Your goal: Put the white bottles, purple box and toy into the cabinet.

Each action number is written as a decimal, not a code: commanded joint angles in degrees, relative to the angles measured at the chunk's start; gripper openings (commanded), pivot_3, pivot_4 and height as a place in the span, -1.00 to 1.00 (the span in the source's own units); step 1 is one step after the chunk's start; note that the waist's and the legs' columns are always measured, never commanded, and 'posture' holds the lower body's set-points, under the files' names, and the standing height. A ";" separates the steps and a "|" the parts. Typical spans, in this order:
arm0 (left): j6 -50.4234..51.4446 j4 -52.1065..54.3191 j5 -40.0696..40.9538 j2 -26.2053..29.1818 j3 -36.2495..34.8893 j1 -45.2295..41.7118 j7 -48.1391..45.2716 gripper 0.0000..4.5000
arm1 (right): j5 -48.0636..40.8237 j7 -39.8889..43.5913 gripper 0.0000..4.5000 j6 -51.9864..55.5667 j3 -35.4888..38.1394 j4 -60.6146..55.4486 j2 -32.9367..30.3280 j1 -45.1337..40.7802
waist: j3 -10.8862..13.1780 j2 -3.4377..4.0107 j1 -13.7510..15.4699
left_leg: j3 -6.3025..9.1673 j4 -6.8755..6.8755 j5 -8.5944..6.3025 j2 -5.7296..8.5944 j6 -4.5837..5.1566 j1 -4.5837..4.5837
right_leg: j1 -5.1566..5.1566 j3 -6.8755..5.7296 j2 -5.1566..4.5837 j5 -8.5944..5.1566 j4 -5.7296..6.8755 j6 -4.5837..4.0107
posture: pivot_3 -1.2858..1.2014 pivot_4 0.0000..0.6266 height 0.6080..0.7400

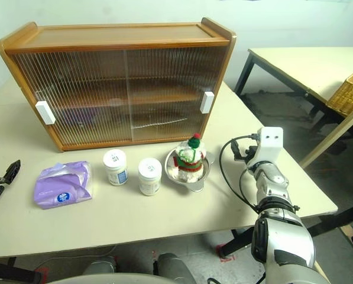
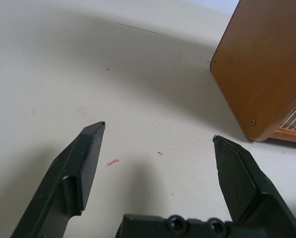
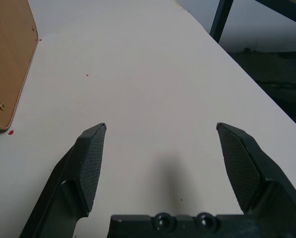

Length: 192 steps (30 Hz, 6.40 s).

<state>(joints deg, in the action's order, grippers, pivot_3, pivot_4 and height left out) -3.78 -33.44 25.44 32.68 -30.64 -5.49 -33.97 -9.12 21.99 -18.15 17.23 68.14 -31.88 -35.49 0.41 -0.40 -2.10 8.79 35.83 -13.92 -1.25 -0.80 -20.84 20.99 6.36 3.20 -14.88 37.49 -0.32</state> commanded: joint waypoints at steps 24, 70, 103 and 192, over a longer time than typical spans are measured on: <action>5.37 7.25 1.83 5.67 -0.28 -2.41 -4.18 1.00 | -26.92 38.64 0.98 43.89 -6.01 -61.19 -8.78 6.79 | -0.02 -0.09 -1.37 | -1.13 0.66 -0.22 0.28 0.10 -0.08 | 0.15 0.54 1.00 0.07 -0.26 0.23 | -0.03 -1.00 1.00; 19.86 18.54 2.87 4.06 10.86 -16.53 -6.24 -0.99 | -28.76 41.86 1.00 50.18 -14.40 -79.26 -7.10 14.18 | -0.05 -0.22 0.19 | -1.26 1.21 -0.18 0.27 0.02 -0.06 | 0.15 0.76 1.17 0.30 -0.11 -0.13 | -0.04 -1.00 1.00; 16.45 4.13 -2.13 -1.93 22.11 -33.54 -23.17 -0.99 | -28.94 39.44 1.00 49.72 -13.80 -79.85 -6.95 15.03 | -0.02 -0.18 -0.06 | -0.92 2.06 -0.24 0.54 0.31 -0.57 | 0.06 0.75 0.76 0.41 -0.22 0.43 | -0.08 -1.00 1.00; 34.22 39.24 8.98 9.32 13.26 -9.20 -24.85 -0.42 | -31.04 45.82 1.00 44.16 -13.34 -73.91 -2.51 14.21 | -0.02 -0.12 -1.33 | -1.25 2.14 -0.35 0.62 0.53 -0.97 | 0.54 0.92 0.81 0.53 -0.30 0.69 | 0.00 -1.00 1.00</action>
<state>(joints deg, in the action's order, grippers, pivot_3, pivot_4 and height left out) 29.06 1.86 32.95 40.03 -15.78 -17.17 -57.11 -40.34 67.18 26.22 3.87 -6.11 -34.35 -20.86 0.39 -0.52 -3.43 7.58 37.97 -14.28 -0.64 -0.28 -21.83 21.56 7.29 4.01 -14.34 37.18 0.30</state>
